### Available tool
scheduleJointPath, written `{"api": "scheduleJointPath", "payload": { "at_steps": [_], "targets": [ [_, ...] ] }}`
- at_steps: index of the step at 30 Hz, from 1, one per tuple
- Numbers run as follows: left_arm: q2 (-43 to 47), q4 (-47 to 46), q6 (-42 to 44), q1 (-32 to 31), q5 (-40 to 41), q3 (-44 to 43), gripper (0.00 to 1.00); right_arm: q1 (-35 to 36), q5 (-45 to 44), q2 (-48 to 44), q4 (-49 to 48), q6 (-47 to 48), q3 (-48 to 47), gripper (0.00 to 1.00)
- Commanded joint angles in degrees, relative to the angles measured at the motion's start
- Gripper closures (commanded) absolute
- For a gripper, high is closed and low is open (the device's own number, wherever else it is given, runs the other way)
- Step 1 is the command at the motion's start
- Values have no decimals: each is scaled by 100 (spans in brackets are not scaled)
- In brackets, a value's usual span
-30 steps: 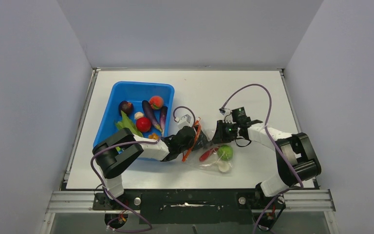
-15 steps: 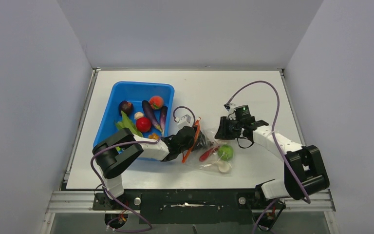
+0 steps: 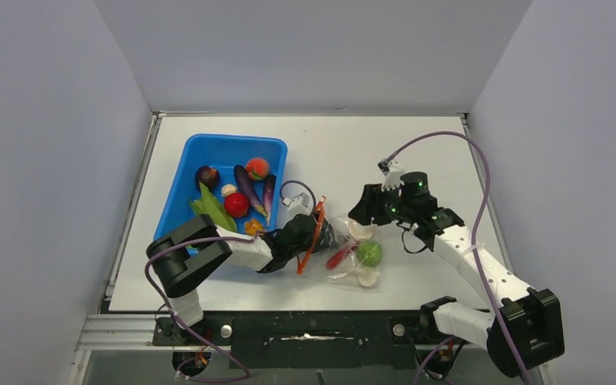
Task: Open the zip-top bag and remove the fake food
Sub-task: Pick up the fake fruit from the zipper food storage bag.
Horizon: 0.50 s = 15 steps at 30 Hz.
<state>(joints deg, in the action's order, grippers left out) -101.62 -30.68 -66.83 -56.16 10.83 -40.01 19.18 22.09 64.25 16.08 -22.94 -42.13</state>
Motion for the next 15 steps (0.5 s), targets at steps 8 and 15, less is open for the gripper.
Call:
{"api": "scheduleJointPath", "payload": {
  "at_steps": [8, 15],
  "targets": [
    [322, -936, 39, -35, -40, 99, 96, 1209, -76, -205, -1044, 455, 158, 44],
    [393, -1046, -4, -44, -19, 203, 97, 1241, 154, 39, -740, 551, 27, 61]
  ]
}}
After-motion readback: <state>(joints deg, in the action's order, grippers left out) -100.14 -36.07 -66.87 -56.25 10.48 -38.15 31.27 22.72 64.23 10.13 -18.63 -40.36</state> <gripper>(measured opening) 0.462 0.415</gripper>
